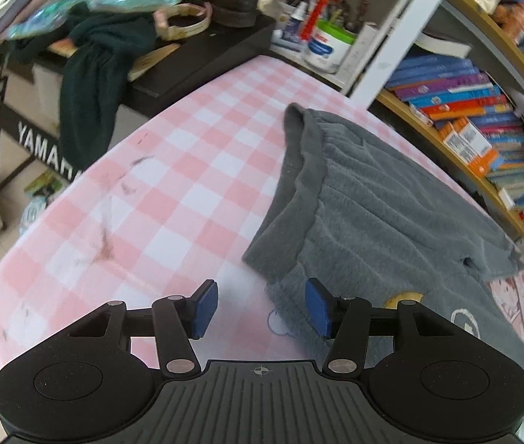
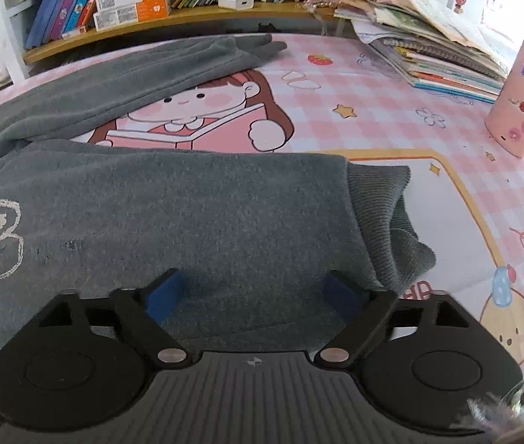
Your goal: Fold clothes
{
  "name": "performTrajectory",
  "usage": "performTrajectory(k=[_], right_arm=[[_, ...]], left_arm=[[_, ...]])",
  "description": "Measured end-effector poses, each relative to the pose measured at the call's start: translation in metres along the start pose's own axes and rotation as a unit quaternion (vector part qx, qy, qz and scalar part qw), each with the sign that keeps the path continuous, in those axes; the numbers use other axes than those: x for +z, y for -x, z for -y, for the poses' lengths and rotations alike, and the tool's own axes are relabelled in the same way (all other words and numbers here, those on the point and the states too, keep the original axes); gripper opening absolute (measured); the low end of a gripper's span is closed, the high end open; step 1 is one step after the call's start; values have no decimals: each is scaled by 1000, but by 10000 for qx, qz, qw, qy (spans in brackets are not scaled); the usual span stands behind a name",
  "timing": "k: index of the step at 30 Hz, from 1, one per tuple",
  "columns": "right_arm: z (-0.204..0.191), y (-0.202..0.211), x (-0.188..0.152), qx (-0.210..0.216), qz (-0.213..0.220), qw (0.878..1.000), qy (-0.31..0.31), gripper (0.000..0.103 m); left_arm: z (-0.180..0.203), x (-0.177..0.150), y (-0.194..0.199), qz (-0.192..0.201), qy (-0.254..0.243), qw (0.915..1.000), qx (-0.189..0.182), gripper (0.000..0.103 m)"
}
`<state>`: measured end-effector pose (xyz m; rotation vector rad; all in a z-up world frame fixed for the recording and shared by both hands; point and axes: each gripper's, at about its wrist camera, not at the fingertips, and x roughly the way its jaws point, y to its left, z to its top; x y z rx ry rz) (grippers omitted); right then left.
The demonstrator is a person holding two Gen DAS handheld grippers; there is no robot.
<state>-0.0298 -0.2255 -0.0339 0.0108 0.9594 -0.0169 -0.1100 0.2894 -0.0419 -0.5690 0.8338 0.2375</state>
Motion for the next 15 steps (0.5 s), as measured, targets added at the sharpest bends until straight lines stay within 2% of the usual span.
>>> performTrajectory(k=[4,11,14,15], right_arm=[[-1,-5,2,12,-91,10000,33,102],[0,-7,4,109,-92,9998,121,103],[0,-7,3,110,-64,9998,125,103],[0,-7,2,96,-33,9999,117,103]], left_arm=[[-6,-4,1,40,374,9993,-65,48],[-16,-7,-6,72,1125,9933,-235,45],[-21,-5,-13,62,1505,9880,-342,39],[-23,-4,-15,58,1631,9859,-378,29]])
